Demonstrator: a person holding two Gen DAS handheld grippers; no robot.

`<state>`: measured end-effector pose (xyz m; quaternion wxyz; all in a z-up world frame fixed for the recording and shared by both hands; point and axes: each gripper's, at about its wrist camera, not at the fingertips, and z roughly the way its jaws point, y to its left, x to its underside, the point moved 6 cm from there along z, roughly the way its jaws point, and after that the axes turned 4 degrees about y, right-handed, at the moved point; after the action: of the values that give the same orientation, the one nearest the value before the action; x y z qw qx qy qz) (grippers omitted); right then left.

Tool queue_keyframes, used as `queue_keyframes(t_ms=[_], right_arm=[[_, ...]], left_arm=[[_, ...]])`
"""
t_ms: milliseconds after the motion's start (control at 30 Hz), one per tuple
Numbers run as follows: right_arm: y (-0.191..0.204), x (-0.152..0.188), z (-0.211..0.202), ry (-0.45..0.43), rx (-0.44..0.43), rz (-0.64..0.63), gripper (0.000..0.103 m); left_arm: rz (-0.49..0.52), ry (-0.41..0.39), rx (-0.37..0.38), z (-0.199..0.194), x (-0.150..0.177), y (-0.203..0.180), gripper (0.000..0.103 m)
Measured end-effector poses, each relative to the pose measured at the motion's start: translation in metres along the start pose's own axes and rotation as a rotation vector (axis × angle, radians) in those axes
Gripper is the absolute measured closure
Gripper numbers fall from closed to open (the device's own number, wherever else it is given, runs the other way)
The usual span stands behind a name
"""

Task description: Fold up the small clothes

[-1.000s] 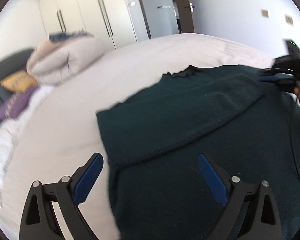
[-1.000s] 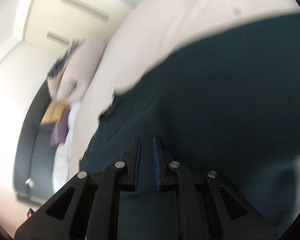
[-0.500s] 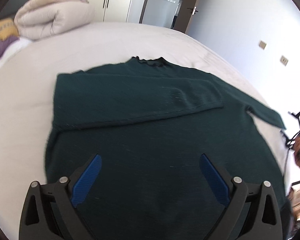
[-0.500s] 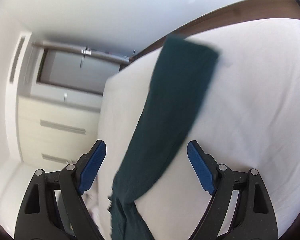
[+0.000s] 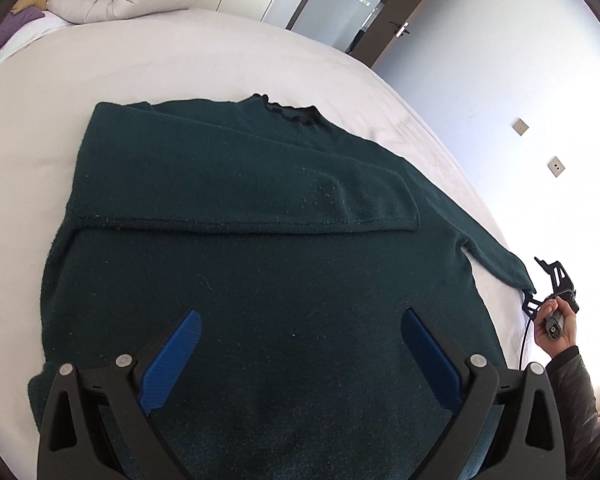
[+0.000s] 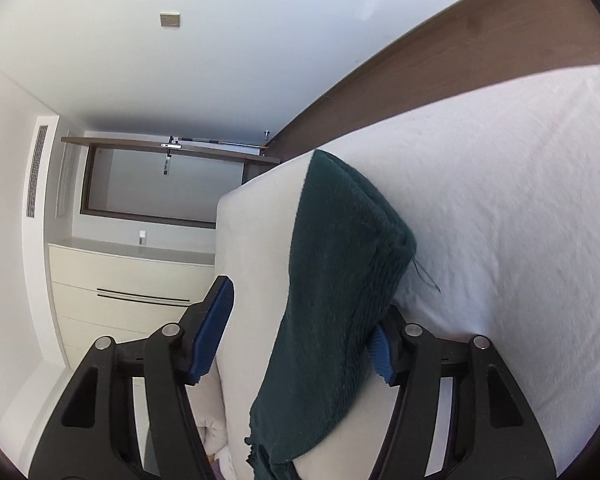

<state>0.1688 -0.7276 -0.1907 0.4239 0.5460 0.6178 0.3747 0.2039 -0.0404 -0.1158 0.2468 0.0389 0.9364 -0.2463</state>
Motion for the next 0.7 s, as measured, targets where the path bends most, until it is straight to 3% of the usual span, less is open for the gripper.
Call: queue_keyframes(t_ms=[67, 133, 200, 333, 433, 533, 633, 700], right_arm=[[-0.001, -0.003, 0.008, 0.003, 0.02, -0.016, 0.061], [-0.003, -0.005, 0.015, 0.027, 0.059, -0.025, 0.086], [0.001, -0.005, 0.016, 0.043, 0.09, -0.074, 0.094], [0.053, 0.029, 0.025, 0.095, 0.123, -0.29, 0.094], [0.115, 0.099, 0.055, 0.203, 0.127, -0.554, 0.094], [0.162, 0.21, 0.083, 0.349, 0.106, -0.862, 0.094], [0.169, 0.328, 0.102, 0.457, 0.132, -1.18, 0.094], [0.155, 0.375, 0.107, 0.508, 0.151, -1.258, 0.094]], left_arm=[[-0.005, 0.009, 0.013, 0.003, 0.001, 0.0, 0.001], [-0.012, 0.015, 0.032, 0.006, -0.001, -0.002, 0.001], [-0.021, 0.013, 0.049, 0.008, -0.005, -0.002, 0.001], [-0.061, 0.002, 0.098, 0.013, -0.022, -0.002, 0.001], [-0.11, -0.004, 0.146, 0.018, -0.039, -0.001, 0.001], [-0.18, 0.001, 0.242, 0.023, -0.054, -0.002, 0.001], [-0.245, 0.031, 0.325, 0.033, -0.063, -0.007, 0.001], [-0.263, 0.05, 0.377, 0.039, -0.065, -0.015, 0.001]])
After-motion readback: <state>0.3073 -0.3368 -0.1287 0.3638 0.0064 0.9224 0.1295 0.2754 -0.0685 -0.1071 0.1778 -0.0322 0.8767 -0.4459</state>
